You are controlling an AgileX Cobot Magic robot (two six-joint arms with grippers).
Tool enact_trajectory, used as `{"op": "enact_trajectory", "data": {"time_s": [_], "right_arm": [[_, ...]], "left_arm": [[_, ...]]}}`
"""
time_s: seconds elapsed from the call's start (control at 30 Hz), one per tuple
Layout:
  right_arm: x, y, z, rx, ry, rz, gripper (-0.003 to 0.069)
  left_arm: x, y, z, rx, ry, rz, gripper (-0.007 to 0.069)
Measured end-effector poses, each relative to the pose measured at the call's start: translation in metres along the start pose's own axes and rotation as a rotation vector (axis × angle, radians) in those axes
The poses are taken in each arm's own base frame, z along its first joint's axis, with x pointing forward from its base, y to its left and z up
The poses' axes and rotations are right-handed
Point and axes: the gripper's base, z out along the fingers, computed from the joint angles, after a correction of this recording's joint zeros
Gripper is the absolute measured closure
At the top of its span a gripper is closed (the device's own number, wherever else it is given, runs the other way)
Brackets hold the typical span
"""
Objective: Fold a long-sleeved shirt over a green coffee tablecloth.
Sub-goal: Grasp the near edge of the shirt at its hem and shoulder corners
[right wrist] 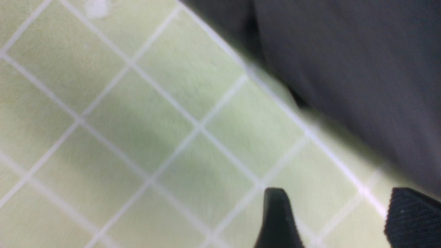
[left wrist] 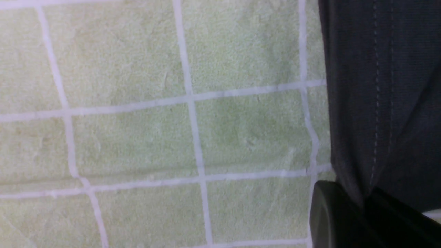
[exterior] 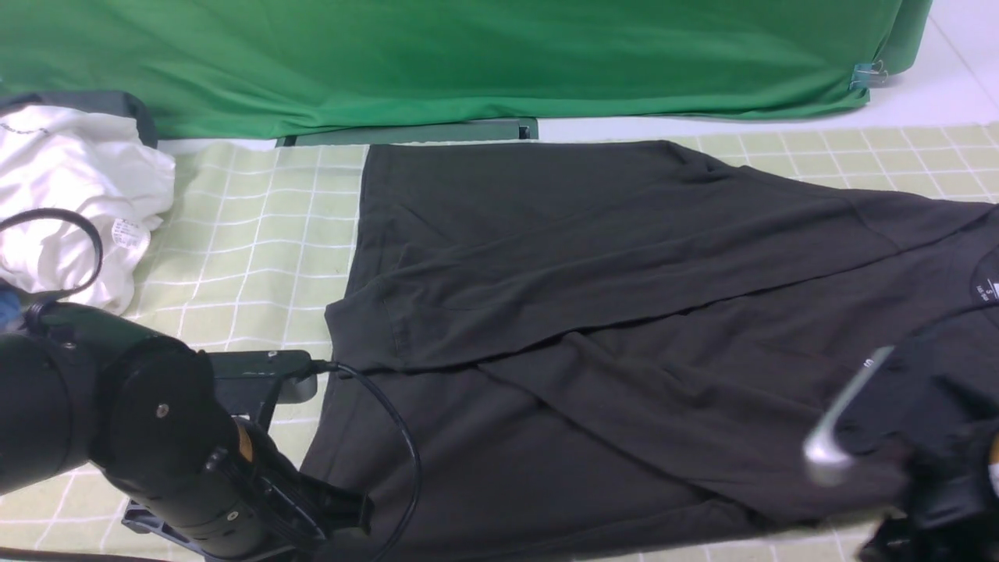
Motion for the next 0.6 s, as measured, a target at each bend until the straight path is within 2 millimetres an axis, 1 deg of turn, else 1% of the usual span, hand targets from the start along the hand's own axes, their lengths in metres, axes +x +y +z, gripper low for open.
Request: {"op": "enact_trajectory", "data": {"time_s": [0.03, 0.13, 0.27, 0.33, 0.4, 0.47, 0.5, 0.53, 0.57, 0.6], "right_arm": [[-0.001, 0.001, 0.000, 0.001, -0.008, -0.004, 0.0242], [-0.018, 0.005, 0.024, 0.021, 0.016, -0.125, 0.0234], [-0.031, 0.006, 0.044, 0.027, 0.061, -0.198, 0.0235], [-0.036, 0.005, 0.052, 0.032, 0.079, -0.224, 0.0255], [-0.040, 0.005, 0.059, 0.029, 0.097, -0.233, 0.0297], [-0.041, 0.005, 0.061, 0.028, 0.101, -0.236, 0.0340], [-0.041, 0.005, 0.061, 0.029, 0.104, -0.241, 0.0375], [-0.042, 0.005, 0.062, 0.030, 0.104, -0.244, 0.0391], [-0.043, 0.004, 0.062, 0.035, 0.103, -0.260, 0.0474], [-0.043, 0.004, 0.061, 0.036, 0.104, -0.264, 0.0484]], "left_arm": [[0.000, 0.000, 0.000, 0.000, 0.000, 0.000, 0.0595], [0.000, 0.000, 0.000, 0.003, 0.002, 0.000, 0.0595], [0.000, 0.000, 0.000, 0.007, 0.004, 0.009, 0.0595], [0.000, 0.000, 0.000, 0.008, 0.003, 0.009, 0.0595], [0.000, -0.001, 0.000, 0.011, 0.002, 0.006, 0.0595], [0.000, -0.001, 0.000, 0.012, 0.000, 0.006, 0.0595], [0.000, -0.001, 0.000, 0.012, -0.002, 0.006, 0.0595], [0.000, -0.001, 0.000, 0.012, -0.002, 0.006, 0.0595], [0.000, -0.001, 0.000, 0.012, -0.001, 0.006, 0.0595], [0.000, -0.001, 0.000, 0.013, -0.001, 0.005, 0.0595]]}}
